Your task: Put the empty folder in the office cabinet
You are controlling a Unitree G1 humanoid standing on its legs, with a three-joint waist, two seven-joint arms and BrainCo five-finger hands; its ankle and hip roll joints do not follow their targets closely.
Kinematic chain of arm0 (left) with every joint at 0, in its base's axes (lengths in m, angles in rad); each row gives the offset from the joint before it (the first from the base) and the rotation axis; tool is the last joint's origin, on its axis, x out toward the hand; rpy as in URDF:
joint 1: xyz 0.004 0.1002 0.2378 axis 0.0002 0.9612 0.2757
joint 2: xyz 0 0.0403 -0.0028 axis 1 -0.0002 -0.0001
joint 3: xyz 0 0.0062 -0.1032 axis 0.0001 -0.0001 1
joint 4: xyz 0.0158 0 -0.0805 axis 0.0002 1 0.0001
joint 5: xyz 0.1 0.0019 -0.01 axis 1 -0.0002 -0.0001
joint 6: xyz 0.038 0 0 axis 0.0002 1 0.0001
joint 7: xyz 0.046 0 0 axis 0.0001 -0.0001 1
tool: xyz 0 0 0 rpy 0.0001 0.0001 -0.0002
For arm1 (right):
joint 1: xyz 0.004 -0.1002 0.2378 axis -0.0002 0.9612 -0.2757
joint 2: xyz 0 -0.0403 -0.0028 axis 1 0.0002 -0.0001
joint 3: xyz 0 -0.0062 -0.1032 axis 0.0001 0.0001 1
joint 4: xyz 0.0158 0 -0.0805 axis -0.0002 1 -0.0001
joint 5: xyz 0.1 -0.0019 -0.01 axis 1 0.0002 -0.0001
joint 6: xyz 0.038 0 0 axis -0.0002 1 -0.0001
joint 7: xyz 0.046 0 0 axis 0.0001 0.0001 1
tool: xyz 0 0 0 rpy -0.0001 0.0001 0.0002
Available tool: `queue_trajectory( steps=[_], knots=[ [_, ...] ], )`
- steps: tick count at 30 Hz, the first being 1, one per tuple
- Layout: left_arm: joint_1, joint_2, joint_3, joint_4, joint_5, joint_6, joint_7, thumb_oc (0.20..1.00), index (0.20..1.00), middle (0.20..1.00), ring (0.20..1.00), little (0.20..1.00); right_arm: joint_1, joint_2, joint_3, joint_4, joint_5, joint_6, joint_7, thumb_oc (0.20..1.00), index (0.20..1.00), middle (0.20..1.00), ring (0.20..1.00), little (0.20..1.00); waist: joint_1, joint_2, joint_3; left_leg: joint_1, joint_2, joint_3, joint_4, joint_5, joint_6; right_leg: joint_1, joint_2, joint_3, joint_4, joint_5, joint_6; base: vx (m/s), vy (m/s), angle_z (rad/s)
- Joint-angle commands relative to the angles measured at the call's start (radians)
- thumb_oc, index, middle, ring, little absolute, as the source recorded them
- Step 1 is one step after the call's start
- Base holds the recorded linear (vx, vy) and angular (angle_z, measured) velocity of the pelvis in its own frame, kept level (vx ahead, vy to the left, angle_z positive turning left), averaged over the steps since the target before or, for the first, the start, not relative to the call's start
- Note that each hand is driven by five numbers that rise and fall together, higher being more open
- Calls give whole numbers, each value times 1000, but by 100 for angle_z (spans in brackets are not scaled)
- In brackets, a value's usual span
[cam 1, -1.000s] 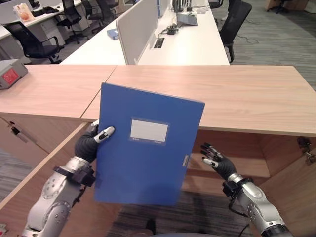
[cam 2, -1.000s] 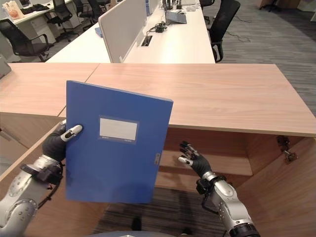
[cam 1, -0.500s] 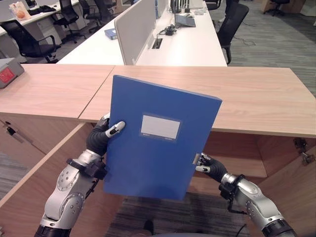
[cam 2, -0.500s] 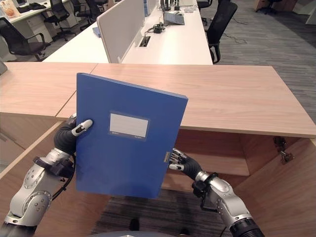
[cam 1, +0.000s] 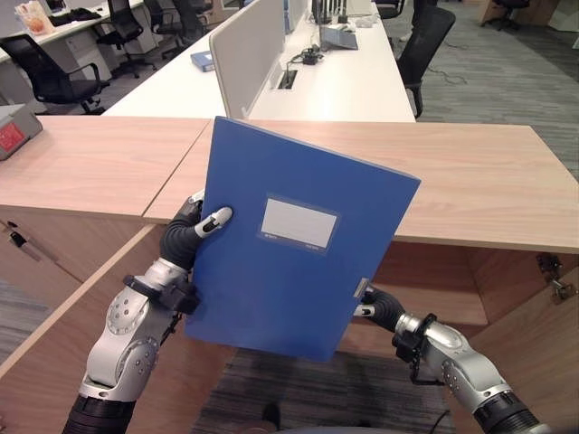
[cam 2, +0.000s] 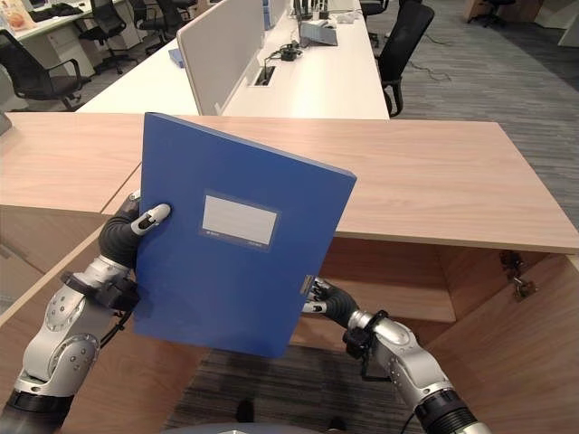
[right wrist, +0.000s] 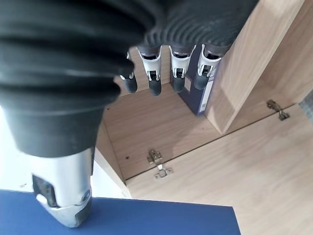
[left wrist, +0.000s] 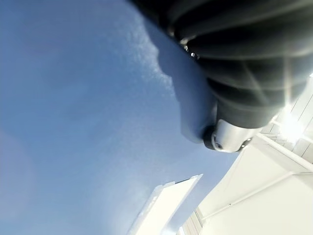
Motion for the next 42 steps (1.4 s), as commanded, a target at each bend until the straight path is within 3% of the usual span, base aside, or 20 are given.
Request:
queue_trajectory(
  steps=[1, 10, 29, 42],
  knots=[
    [-95, 2, 9, -12, 36, -88, 14, 200, 200, 200, 200, 200, -115, 68, 34, -138, 79, -50, 5, 1000, 1000, 1000, 1000, 1000, -12, -52, 18, 59, 12, 55, 13, -108, -38, 48, -30, 36, 1, -95, 53, 0, 0, 0],
    [-75, -21, 38, 7, 81, -88, 20, 200, 200, 200, 200, 200, -116, 78, 5, -143, 46, -53, -12, 1000, 1000, 1000, 1000, 1000, -12, -53, 17, 58, 12, 59, 13, -108, -38, 46, -29, 38, 1, -96, 50, -1, 1, -1],
    [7, 83, 246, 50, 114, -113, 40, 200, 200, 200, 200, 200, -8, 57, -140, -86, 64, -58, -28, 1000, 1000, 1000, 1000, 1000, -6, -49, 14, 59, 10, 46, 13, -111, -40, 52, -26, 37, 1, -103, 52, 0, 0, 0],
    [-28, 2, 165, 39, 192, -134, 87, 200, 200, 200, 200, 200, -46, 102, -72, -178, 77, -60, -28, 1000, 1000, 1000, 1000, 1000, -12, -56, 15, 63, 9, 51, 13, -115, -37, 53, -26, 42, 1, -104, 49, 0, 0, 0]
  ],
)
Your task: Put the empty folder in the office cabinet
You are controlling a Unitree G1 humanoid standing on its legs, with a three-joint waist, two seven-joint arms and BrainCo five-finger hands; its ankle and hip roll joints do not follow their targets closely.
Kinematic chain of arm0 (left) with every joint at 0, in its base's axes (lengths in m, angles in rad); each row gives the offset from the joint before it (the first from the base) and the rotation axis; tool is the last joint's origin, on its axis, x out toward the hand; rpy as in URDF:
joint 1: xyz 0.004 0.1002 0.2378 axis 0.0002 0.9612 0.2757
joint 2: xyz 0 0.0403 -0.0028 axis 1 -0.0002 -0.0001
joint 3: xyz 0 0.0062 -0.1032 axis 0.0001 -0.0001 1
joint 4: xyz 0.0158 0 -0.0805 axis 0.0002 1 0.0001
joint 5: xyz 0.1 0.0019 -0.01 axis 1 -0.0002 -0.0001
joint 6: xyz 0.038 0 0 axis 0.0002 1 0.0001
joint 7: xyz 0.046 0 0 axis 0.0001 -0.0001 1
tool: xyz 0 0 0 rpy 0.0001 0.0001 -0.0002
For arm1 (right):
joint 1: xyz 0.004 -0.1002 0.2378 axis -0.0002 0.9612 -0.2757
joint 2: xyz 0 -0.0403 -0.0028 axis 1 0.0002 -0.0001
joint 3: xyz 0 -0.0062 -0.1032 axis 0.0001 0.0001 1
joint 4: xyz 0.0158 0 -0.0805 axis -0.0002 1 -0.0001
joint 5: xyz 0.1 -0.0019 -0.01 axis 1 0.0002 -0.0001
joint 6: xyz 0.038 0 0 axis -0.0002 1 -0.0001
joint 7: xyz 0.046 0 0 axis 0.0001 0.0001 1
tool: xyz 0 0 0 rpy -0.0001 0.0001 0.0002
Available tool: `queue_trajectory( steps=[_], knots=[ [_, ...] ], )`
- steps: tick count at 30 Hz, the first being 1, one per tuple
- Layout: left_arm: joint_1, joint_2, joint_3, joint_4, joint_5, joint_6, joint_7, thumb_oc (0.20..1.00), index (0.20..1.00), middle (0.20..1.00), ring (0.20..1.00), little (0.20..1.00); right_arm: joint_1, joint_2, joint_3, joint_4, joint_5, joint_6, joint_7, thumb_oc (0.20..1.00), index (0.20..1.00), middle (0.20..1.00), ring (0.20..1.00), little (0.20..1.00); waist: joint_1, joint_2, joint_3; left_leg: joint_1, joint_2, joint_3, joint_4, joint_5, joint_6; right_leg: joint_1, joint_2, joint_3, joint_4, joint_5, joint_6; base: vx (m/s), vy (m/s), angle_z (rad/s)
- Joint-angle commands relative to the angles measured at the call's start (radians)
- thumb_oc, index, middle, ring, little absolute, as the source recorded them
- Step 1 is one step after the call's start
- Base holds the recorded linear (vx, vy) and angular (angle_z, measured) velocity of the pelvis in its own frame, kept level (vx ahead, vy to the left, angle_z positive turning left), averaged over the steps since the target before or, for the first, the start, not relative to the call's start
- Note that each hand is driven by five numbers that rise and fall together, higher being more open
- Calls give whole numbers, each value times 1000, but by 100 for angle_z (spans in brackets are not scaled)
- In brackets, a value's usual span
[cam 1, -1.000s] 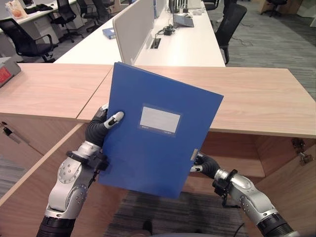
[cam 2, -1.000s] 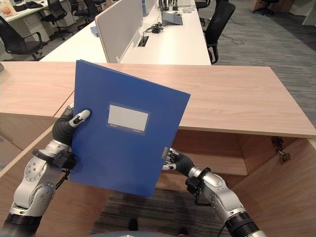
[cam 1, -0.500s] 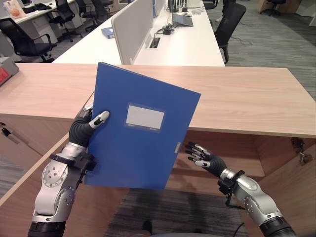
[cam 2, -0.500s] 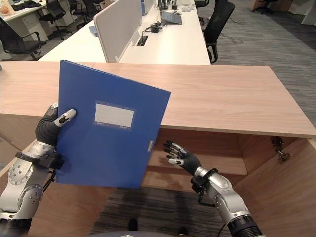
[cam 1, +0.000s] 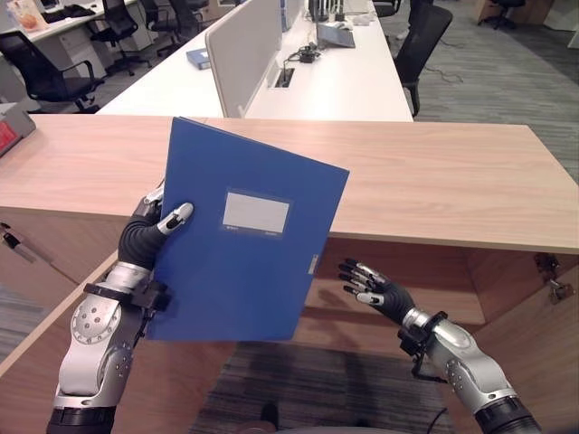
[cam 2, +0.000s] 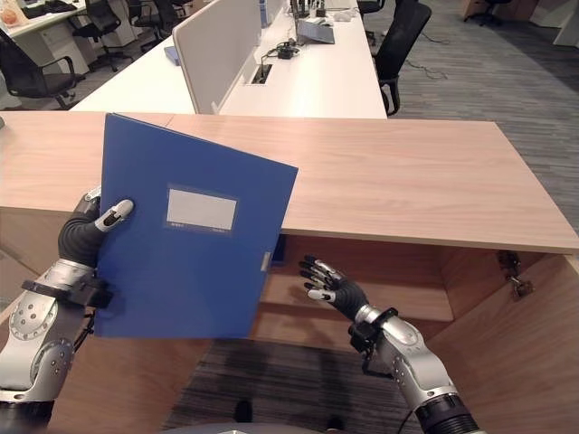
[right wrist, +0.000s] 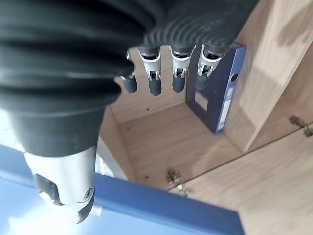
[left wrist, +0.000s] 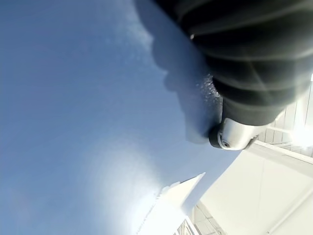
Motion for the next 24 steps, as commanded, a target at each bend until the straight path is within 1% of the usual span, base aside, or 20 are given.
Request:
queue_trajectory(
  steps=[1, 10, 16, 24],
  knots=[
    [-90, 15, -8, -8, 10, -84, 13, 200, 200, 200, 200, 200, -92, 52, 43, -103, 87, -57, 6, 1000, 1000, 1000, 1000, 1000, -14, -52, 16, 64, 10, 41, 13, -105, -38, 56, -26, 31, 6, -103, 48, 0, 0, 0],
    [-123, -28, -87, -13, 10, -78, -1, 200, 200, 200, 200, 200, -134, 70, 85, -115, 82, -57, 5, 1000, 1000, 1000, 1000, 1000, -20, -56, 14, 65, 10, 45, 13, -107, -36, 54, -26, 35, 6, -102, 47, 0, 0, 0],
    [-162, -69, -180, -7, -5, -70, -9, 200, 200, 200, 200, 200, -185, 102, 146, -87, 90, -62, -10, 1000, 1000, 1000, 1000, 1000, -24, -58, 17, 65, 12, 52, 13, -106, -36, 53, -27, 38, 6, -100, 45, -14, -5, -3],
    [-198, -110, -271, 3, -29, -59, -17, 200, 200, 200, 200, 200, -216, 137, 205, -55, 95, -62, -16, 1000, 1000, 1000, 1000, 1000, -26, -59, 20, 66, 13, 56, 13, -107, -35, 50, -25, 39, 6, -98, 44, 0, 0, 0]
  ],
)
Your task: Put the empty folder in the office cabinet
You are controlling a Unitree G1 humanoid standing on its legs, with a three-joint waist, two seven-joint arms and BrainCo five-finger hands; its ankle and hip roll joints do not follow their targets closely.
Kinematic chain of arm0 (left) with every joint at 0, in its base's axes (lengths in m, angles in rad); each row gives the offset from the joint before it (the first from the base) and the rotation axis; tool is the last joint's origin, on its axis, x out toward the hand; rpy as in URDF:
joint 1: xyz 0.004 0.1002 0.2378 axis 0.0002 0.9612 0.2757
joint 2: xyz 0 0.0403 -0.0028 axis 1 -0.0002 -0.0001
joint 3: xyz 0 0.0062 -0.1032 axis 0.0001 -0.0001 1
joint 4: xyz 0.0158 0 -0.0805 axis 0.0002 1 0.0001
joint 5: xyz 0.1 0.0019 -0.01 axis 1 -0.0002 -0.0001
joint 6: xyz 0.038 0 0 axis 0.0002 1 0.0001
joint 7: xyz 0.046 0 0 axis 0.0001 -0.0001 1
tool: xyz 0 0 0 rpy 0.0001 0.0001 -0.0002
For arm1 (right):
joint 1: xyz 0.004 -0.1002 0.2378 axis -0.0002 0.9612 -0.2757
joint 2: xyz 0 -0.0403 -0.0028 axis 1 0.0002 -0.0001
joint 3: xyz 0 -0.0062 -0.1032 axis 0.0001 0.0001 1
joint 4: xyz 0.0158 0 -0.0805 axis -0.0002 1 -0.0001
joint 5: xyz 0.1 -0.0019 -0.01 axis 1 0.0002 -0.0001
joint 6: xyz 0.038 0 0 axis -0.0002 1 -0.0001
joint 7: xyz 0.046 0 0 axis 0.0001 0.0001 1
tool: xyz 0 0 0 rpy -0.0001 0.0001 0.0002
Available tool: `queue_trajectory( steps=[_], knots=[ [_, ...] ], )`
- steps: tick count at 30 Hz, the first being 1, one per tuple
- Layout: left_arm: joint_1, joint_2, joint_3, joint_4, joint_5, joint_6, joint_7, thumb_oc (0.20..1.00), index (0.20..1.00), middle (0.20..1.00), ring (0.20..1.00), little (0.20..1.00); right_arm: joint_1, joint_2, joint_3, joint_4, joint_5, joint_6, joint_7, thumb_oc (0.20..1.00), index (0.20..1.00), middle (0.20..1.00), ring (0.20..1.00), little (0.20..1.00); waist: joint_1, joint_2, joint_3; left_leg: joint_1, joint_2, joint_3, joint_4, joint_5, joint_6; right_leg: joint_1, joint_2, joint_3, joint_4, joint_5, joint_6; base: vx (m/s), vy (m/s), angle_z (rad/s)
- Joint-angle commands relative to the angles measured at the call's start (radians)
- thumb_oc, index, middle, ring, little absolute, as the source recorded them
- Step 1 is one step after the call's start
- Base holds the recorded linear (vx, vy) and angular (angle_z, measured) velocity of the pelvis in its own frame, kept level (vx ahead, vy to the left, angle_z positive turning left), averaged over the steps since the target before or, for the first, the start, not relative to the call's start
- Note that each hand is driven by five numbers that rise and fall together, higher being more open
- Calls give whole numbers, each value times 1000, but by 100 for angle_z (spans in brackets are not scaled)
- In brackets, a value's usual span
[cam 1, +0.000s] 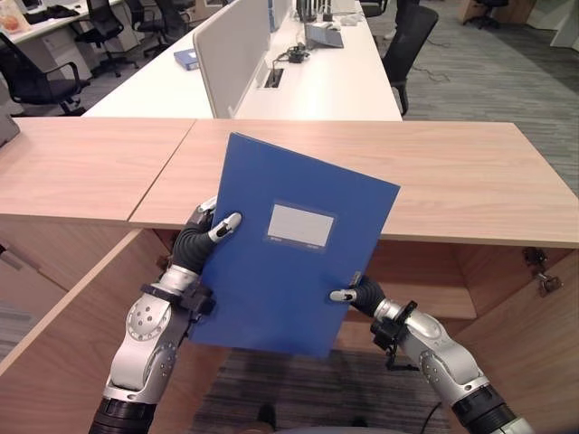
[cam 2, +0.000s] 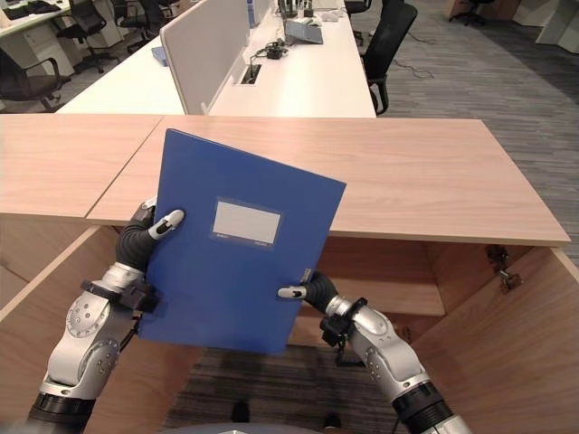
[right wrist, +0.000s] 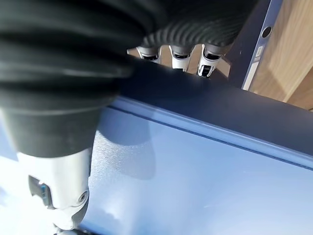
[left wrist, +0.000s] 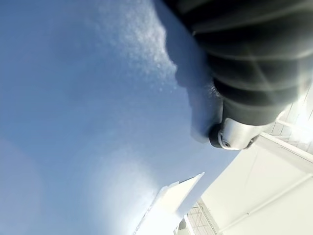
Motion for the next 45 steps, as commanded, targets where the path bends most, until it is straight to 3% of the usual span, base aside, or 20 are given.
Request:
queue_trajectory(
  steps=[1, 10, 11, 31, 32, 33, 34, 38, 39, 40, 43, 44, 45],
  knots=[
    [-143, -30, -76, -12, -59, -57, -22, 200, 200, 200, 200, 200, -144, 86, 83, -26, 87, -59, 13, 1000, 1000, 1000, 1000, 1000, -4, -48, 21, 62, 14, 45, 13, -111, -35, 53, -27, 28, 5, -100, 41, 0, 0, 0],
    [-159, -57, -123, -7, -96, -48, -22, 200, 200, 200, 200, 200, -167, 108, 117, 12, 102, -56, -1, 1000, 1000, 1000, 1000, 1000, -4, -49, 22, 65, 14, 48, 13, -112, -34, 55, -25, 28, 5, -99, 39, 0, 0, 0],
    [-159, -63, -133, -6, -105, -46, -23, 200, 200, 200, 200, 200, -166, 113, 123, 7, 113, -54, 0, 200, 200, 200, 200, 200, -4, -49, 23, 64, 14, 46, 13, -111, -34, 56, -25, 27, 5, -101, 39, 0, 0, 0],
    [-102, -57, -75, 5, -108, -53, -18, 200, 200, 200, 200, 200, -138, 89, 116, -17, 116, -44, 25, 200, 200, 200, 200, 200, 4, -50, 24, 58, 10, 33, 13, -110, -34, 59, -25, 19, 6, -102, 39, 0, 0, 0],
    [-95, -56, -70, 7, -108, -53, -17, 260, 260, 260, 260, 260, -136, 87, 114, -17, 109, -44, 25, 200, 200, 200, 200, 200, 5, -50, 24, 57, 10, 32, 13, -110, -34, 58, -25, 18, 6, -102, 39, 0, 0, 0],
    [-75, -54, -51, 7, -103, -55, -12, 705, 705, 705, 705, 705, -130, 79, 103, -15, 85, -45, 22, 200, 200, 200, 200, 200, 8, -50, 24, 56, 9, 31, 13, -109, -34, 58, -26, 17, 6, -102, 39, 0, 0, 0],
    [-66, -51, -42, 6, -98, -55, -10, 1000, 1000, 1000, 1000, 1000, -126, 74, 97, -16, 70, -47, 20, 200, 200, 200, 200, 200, 9, -50, 24, 56, 8, 30, 13, -109, -34, 59, -26, 16, 7, -102, 39, 0, 0, 0],
    [-29, -42, -12, 6, -94, -50, -15, 1000, 1000, 1000, 1000, 1000, -108, 52, 49, -24, 9, -66, 2, 200, 200, 200, 200, 200, 11, -48, 24, 55, 6, 28, 13, -110, -32, 59, -26, 14, 7, -102, 40, 4, 11, 4],
    [2, -25, 15, 11, -107, -32, -50, 1000, 1000, 1000, 1000, 1000, -93, 14, 5, -28, -99, -81, -5, 200, 200, 200, 200, 200, 11, -46, 26, 53, 5, 26, 13, -110, -31, 58, -28, 12, 7, -102, 41, 1, 13, 3],
    [3, -25, 15, 11, -108, -32, -52, 1000, 1000, 1000, 1000, 1000, -90, 14, 4, -29, -101, -80, -4, 200, 200, 200, 200, 200, 11, -46, 25, 53, 5, 26, 13, -111, -31, 59, -27, 12, 7, -102, 41, 0, 0, 0],
    [83, 19, 62, 6, -196, 40, -198, 1000, 1000, 1000, 1000, 1000, -24, -44, -84, -5, -242, -84, 18, 200, 200, 200, 200, 200, 6, -38, 26, 50, 2, 23, 13, -110, -29, 56, -29, 8, 7, -100, 46, 0, 0, 0],
    [85, 20, 63, 5, -197, 41, -200, 1000, 1000, 1000, 1000, 1000, -22, -43, -84, -6, -243, -84, 19, 200, 200, 200, 200, 200, 6, -39, 25, 50, 2, 23, 13, -110, -29, 56, -29, 8, 7, -101, 46, 13, 24, 4],
    [125, 43, 85, -17, -254, 91, -284, 1000, 1000, 1000, 1000, 1000, 9, -54, -109, 11, -276, -85, 43, 200, 200, 200, 200, 200, 5, -37, 24, 48, 1, 23, 13, -111, -28, 53, -31, 8, 7, -100, 48, 12, 14, 5]
  ],
)
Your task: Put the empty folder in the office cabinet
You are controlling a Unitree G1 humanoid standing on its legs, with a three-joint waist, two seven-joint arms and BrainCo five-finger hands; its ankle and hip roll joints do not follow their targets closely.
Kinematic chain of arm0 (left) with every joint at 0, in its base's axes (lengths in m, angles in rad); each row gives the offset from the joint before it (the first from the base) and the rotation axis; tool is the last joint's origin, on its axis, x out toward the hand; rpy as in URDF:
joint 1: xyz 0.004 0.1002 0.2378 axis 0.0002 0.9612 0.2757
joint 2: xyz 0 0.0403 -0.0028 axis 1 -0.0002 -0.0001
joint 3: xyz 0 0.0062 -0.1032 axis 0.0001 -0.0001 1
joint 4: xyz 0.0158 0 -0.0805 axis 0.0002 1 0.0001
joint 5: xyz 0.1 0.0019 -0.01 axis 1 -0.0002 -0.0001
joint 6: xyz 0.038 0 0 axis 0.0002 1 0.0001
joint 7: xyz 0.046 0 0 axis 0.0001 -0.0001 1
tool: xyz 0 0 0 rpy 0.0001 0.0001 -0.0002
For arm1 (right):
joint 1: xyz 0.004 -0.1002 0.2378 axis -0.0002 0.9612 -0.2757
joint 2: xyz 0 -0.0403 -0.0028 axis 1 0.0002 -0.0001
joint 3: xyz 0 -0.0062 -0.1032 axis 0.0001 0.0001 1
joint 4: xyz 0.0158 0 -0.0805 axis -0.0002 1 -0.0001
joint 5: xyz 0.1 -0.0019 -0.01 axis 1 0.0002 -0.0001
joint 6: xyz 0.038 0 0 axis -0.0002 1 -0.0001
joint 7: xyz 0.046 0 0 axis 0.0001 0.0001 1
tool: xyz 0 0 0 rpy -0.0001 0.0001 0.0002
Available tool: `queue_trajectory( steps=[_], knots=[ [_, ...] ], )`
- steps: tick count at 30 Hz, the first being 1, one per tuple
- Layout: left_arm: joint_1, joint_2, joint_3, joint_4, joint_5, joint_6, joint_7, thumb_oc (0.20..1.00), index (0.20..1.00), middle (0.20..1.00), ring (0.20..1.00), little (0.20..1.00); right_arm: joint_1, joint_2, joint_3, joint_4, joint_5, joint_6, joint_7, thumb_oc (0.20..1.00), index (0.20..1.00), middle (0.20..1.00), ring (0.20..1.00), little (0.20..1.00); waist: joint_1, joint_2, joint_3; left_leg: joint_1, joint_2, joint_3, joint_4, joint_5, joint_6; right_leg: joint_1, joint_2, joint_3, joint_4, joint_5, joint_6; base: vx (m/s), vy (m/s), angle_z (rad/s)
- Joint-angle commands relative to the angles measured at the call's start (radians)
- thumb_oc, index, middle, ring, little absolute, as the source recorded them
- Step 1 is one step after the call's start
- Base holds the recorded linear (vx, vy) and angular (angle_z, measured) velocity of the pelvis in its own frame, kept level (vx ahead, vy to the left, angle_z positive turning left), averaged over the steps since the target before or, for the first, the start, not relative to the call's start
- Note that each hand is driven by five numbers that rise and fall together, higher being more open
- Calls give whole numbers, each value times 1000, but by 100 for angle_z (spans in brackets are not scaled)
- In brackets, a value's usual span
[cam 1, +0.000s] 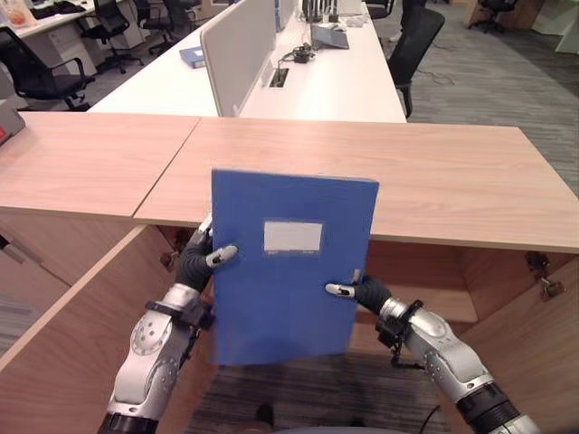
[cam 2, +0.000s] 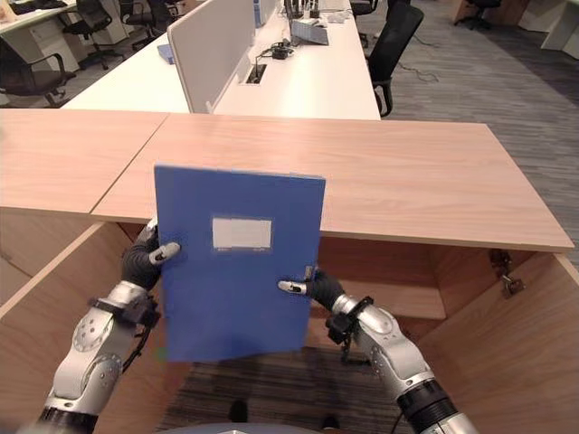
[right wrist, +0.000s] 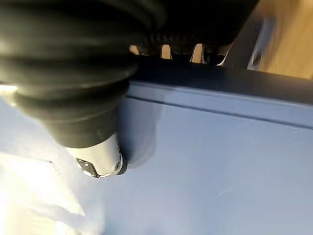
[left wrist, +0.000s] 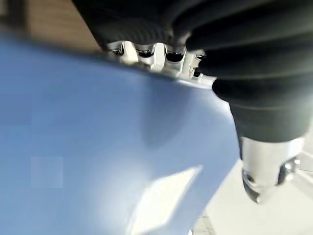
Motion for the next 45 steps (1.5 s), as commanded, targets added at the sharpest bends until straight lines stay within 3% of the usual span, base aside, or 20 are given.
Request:
queue_trajectory(
  steps=[1, 3, 9, 14, 27, 31, 32, 34, 35, 40, 45],
  knots=[
    [-39, 48, 58, -81, -124, 20, -155, 1000, 1000, 1000, 1000, 1000, -29, -11, -12, -29, -81, -57, 38, 200, 200, 200, 200, 200, -2, -33, 19, 54, 2, 42, 13, -108, -33, 48, -27, 25, 4, -98, 51, 12, 24, 7],
    [17, 100, 90, -98, -178, 64, -244, 1000, 1000, 1000, 1000, 1000, 9, -24, -28, 37, -132, -76, 44, 200, 200, 200, 200, 200, -3, -29, 20, 51, 2, 42, 13, -107, -32, 45, -28, 27, 3, -95, 55, -1, 26, 4],
    [142, 188, 123, -48, -208, 88, -296, 1000, 1000, 1000, 1000, 1000, 63, -4, -39, 191, -170, -102, 12, 200, 200, 200, 200, 200, 1, -23, 28, 44, -1, 40, 13, -99, -30, 37, -30, 29, 2, -86, 60, -6, 4, 0],
    [168, 192, 89, 84, -163, 93, -307, 1000, 1000, 1000, 1000, 1000, 73, 6, -50, 258, -186, -103, -5, 200, 200, 200, 200, 200, 0, -18, 32, 37, -4, 39, 13, -96, -29, 31, -31, 26, 4, -84, 60, 0, 0, 0],
    [105, 96, -85, 609, 205, 10, -198, 1000, 1000, 1000, 1000, 1000, 36, 22, -9, 510, -256, -69, -69, 200, 200, 200, 200, 200, -7, -6, 47, 14, -14, 33, 13, -89, -22, 6, -35, 25, 9, -79, 63, 0, 0, 0],
    [39, 24, -116, 800, 328, -27, -85, 1000, 1000, 1000, 1000, 1000, 5, 88, -40, 633, -140, -59, -138, 200, 200, 200, 200, 200, -10, -5, 53, 9, -14, 30, 13, -89, -21, 3, -34, 23, 11, -83, 61, 0, 0, 0],
    [6, -13, -124, 896, 378, -42, -22, 1000, 1000, 1000, 1000, 1000, -17, 137, -85, 675, -6, -70, -184, 200, 200, 200, 200, 200, -11, -3, 56, 5, -13, 30, 13, -89, -21, 0, -33, 23, 13, -85, 60, 0, 0, 0],
    [-11, -33, -126, 945, 399, -47, 5, 1000, 1000, 1000, 1000, 1000, -29, 161, -114, 689, 63, -81, -212, 200, 200, 200, 200, 200, -10, 0, 61, 4, -14, 30, 13, -89, -21, -1, -33, 23, 15, -87, 60, 0, 0, 0],
    [-37, -59, -143, 1029, 449, -57, 51, 1000, 1000, 1000, 1000, 1000, -67, 194, -139, 709, 167, -117, -261, 200, 200, 200, 200, 200, -9, 3, 67, -1, -14, 31, 13, -88, -22, -9, -31, 23, 17, -88, 61, 1, 4, 4],
    [-74, -85, -167, 1076, 430, -65, 99, 1000, 1000, 1000, 1000, 1000, -113, 229, -137, 712, 273, -132, -296, 200, 200, 200, 200, 200, 3, 9, 90, -27, -12, 29, 13, -80, -25, -39, -28, 21, 32, -91, 59, -27, -9, 1],
    [-92, -118, -202, 1108, 424, -62, 131, 1000, 1000, 1000, 1000, 1000, -139, 285, -137, 576, 428, -180, -324, 200, 200, 200, 200, 200, 9, 19, 123, -57, -9, 20, 13, -68, -24, -75, -26, 20, 53, -98, 57, -15, -3, 3]
  ],
)
